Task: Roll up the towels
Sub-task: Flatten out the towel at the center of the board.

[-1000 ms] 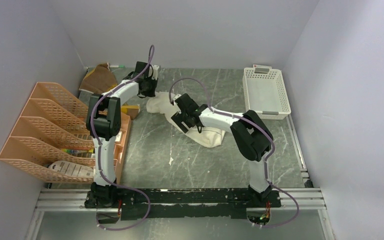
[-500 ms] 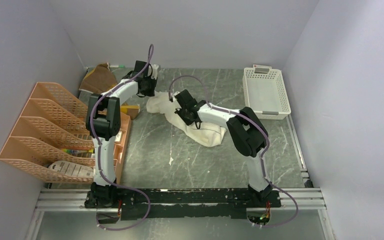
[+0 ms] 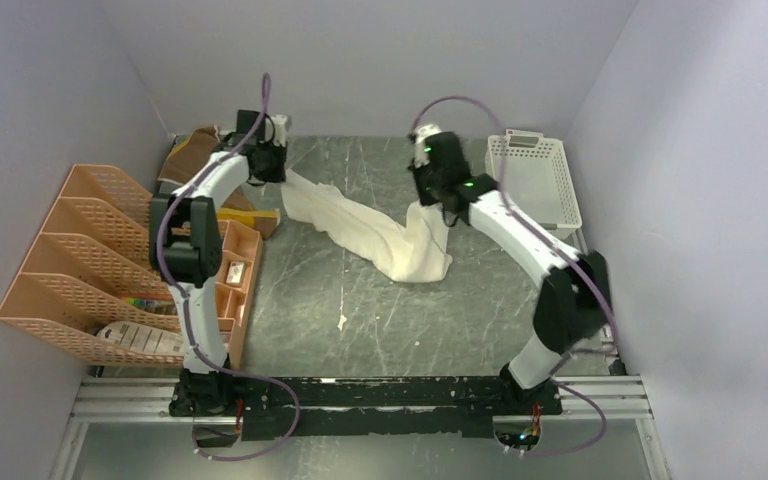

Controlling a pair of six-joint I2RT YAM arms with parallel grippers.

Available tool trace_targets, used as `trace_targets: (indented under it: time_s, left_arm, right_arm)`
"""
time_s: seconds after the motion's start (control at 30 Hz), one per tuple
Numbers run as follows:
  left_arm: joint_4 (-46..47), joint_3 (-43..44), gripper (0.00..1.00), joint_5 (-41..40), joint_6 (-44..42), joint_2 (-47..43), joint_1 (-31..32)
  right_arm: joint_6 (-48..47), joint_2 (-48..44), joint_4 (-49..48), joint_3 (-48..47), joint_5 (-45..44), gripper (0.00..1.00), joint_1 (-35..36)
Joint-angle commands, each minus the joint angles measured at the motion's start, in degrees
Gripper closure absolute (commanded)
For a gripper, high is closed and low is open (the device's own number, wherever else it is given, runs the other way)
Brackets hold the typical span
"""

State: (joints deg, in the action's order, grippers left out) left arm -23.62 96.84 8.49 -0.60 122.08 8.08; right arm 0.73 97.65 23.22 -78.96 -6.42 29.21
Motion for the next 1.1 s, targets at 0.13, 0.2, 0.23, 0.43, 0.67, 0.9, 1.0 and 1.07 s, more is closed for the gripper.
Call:
trace_targets:
  time_s: [0.13,0.2,0.23,0.43,0.67,0.9,1.0,1.07]
  left_arm:
    - [0.21,-3.0,0.93,1.85,2.58,-17.28,-5.96]
    - [1.57,-5.15,0.93,1.72,4.07,-22.11,-7.02]
    - [2.81,-6.3,0.93,1.72,4.76,-24.82,-7.57]
    - [4.39,-9.69,0.93,3.78,7.01,-42.8,-9.36]
    - [3.22,-20.02,0.93,15.84,5.43,-61.65,-9.35]
    - [1.54,-30.53,0.93,19.02,4.94,-72.43,-9.39]
    - [1.63,-33.21,0.93,20.46,5.73,-70.36,-9.39]
    - [3.61,-35.62,0.93,20.66,6.89,-67.07,-9.39]
  right_arm:
    - [10.07,-20.82,-6.3,7.5,-1.24,1.0,-10.5]
    - [12.03,-26.44,-8.69,9.66,-4.38,1.0,-12.21]
    - [12.39,-28.18,-9.44,10.23,-6.99,1.0,-12.68]
    - [14.04,-35.2,-5.22,4.93,-11.99,1.0,-12.94]
    - [15.46,-46.92,-1.95,4.31,-11.21,1.0,-12.95]
    - [15.18,-50.46,2.8,6.07,-10.5,1.0,-12.95]
    - [16.84,-46.13,2.41,7.61,-9.01,1.0,-12.95]
    - [17.9,-42.83,0.07,9.02,-8.49,1.0,-12.95]
